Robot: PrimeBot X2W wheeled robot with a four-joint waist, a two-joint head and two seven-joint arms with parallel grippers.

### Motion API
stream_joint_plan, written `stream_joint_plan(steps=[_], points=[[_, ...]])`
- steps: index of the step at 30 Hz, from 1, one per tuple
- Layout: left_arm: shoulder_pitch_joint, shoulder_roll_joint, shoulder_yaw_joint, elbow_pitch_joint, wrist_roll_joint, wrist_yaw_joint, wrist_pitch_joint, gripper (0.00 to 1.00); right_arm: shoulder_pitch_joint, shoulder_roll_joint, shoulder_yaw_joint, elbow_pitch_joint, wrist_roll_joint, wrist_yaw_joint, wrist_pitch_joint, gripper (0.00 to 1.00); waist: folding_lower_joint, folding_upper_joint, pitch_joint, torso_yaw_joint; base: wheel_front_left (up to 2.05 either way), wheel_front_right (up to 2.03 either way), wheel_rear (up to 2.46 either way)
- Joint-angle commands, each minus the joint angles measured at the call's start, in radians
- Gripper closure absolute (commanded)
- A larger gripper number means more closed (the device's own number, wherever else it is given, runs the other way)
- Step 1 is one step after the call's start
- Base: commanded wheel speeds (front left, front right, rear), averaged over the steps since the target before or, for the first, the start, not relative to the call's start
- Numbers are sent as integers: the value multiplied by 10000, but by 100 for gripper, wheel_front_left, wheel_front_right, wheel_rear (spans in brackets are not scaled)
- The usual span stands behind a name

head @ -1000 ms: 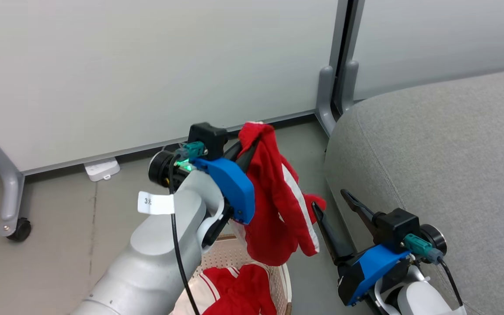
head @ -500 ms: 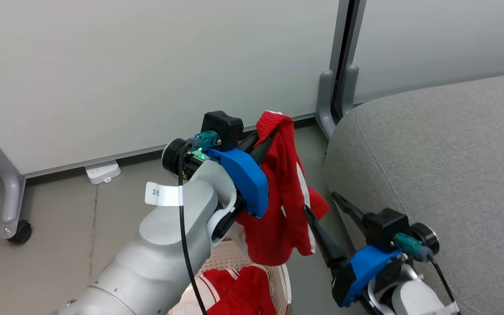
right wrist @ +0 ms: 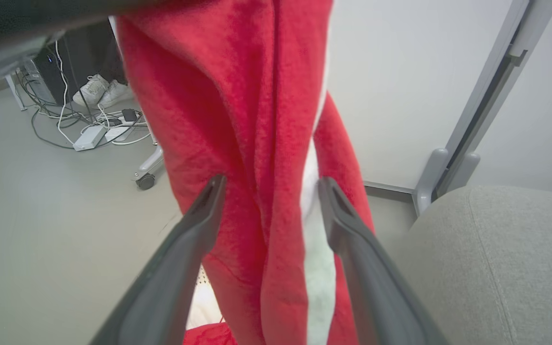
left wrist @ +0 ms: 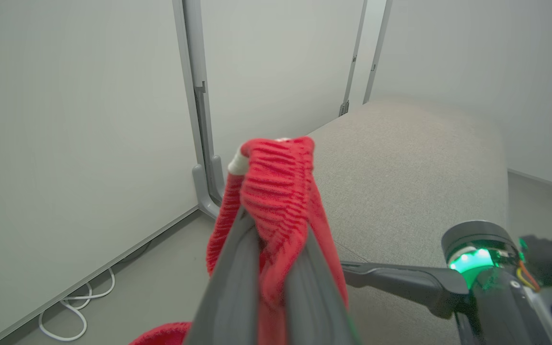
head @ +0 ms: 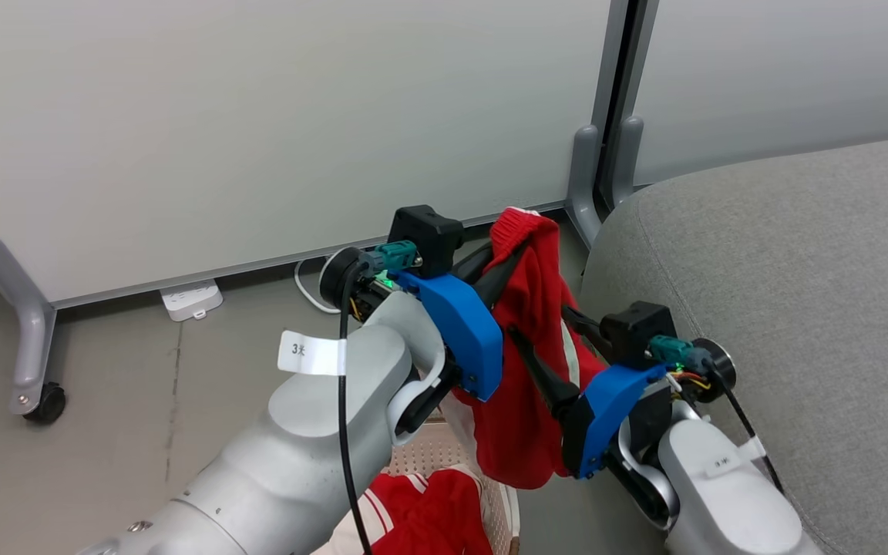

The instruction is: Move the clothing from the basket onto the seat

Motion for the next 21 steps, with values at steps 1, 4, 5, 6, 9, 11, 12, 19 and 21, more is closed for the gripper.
stream_joint_plan(steps=[1,4,5,6,9,11,12,19,21], points=[[-204,-5,-47,-33,-71,-22,-61,100,-240,-102,52,177,101,1,-112,0,0,-1,-9,10,0,0,0],[-242,-2,-264,-99,-221,-23,-112,100,-760,-125,290,929,369,1,-385,0,0,-1,-30,19,0,0,0],[-254,0,-318,-100,-248,-23,-120,100,-914,-121,371,1183,432,1,-455,0,0,-1,-37,18,0,0,0],[-270,-2,-383,-107,-305,-23,-142,100,-1059,-108,517,1425,512,3,-509,0,0,-1,-42,18,0,0,0],[-322,-4,-544,-80,-407,-23,-201,100,-1434,-82,934,2054,887,1,-604,25,0,-1,-53,12,0,0,0],[-376,-2,-612,-26,-482,-23,-229,100,-1656,-72,1193,2353,1116,1,-742,100,0,-1,-50,2,0,0,0],[-401,-1,-650,16,-503,-23,-251,100,-1738,-68,1306,2492,1220,1,-822,100,0,-1,-47,-3,0,0,0],[-467,-2,-844,318,-722,-23,-399,100,-2055,-40,1933,3109,1837,1,-1292,100,0,-1,-57,-95,0,0,0],[-499,-2,-874,386,-764,-22,-439,100,-2110,-38,2071,3244,1979,1,-1382,100,0,-1,-70,-124,0,0,0]])
